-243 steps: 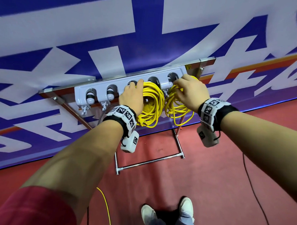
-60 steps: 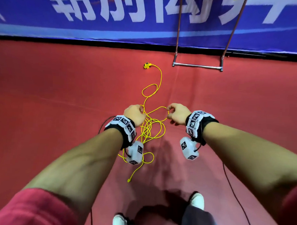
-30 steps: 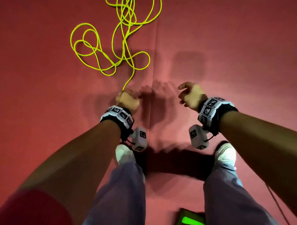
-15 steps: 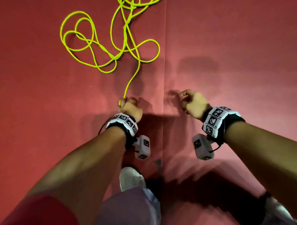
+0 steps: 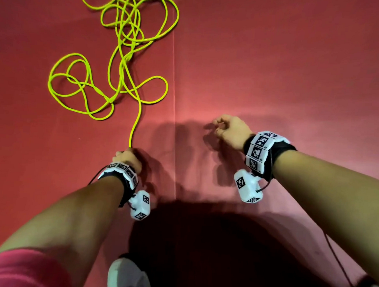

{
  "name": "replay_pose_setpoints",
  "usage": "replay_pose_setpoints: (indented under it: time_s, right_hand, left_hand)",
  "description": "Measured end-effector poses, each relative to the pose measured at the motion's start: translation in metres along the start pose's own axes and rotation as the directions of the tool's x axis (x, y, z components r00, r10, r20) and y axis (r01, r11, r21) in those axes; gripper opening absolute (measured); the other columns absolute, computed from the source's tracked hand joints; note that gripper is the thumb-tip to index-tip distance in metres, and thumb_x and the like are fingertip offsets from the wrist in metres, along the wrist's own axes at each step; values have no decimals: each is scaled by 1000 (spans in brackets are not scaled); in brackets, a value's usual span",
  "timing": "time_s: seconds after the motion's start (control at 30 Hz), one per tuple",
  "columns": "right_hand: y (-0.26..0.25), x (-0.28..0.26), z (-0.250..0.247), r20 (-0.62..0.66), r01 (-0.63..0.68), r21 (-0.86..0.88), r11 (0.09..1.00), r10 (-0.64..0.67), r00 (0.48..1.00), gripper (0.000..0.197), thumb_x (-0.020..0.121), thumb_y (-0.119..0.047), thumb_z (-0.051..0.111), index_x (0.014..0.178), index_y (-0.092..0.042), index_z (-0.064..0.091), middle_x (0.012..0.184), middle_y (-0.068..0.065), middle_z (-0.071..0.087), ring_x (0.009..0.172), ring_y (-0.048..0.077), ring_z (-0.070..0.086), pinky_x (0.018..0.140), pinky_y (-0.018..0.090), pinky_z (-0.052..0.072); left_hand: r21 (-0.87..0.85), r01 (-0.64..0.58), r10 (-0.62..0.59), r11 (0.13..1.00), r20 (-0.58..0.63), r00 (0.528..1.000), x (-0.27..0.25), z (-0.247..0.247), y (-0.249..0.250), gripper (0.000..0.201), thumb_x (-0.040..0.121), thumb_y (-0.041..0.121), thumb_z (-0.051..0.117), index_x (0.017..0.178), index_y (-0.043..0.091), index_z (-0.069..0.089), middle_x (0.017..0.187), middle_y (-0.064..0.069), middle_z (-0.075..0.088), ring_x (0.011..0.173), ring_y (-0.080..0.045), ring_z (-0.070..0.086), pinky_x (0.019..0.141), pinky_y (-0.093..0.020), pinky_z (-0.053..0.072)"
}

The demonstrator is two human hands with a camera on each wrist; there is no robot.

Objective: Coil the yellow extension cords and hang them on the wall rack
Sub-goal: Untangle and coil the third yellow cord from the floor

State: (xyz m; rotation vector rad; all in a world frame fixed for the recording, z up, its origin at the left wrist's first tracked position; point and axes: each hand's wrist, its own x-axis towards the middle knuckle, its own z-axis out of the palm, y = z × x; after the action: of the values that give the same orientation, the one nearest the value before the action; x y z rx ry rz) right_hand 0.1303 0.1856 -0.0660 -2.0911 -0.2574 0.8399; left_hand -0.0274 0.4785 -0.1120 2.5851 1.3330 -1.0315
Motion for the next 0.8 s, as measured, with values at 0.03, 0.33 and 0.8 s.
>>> replay_pose_setpoints:
  time_s: [0.03,0.33,0.8]
  right_hand:
    - [5,-2,0,17,-17,32,999,16,1000,26,84,2,53,90,-23,60,84,-7,73,70,18,67,71,17,53]
    - [25,-79,-29,145,-99,240,966,65,987,28,87,-1,57,83,-28,59,86,3,69,58,19,63,45,20,45]
    - [48,-124,-89,251,-251,267,930,185,950,17,98,-15,54,81,-16,52,65,7,53,52,19,51,45,32,53]
  left_hand:
    - [-64,-31,32,997,19,999,-7,3,5,41,79,18,62,118,8,63,120,-17,63,111,-35,61,94,-41,51]
    - [-603,-193,275,774,46,960,-173,17,107,16,71,25,72,81,20,60,81,-6,68,85,-26,69,77,-33,52]
    - [-644,-580,695,499,-103,712,-285,19,204,30,74,-7,54,80,23,53,69,6,53,59,-13,47,58,-25,39]
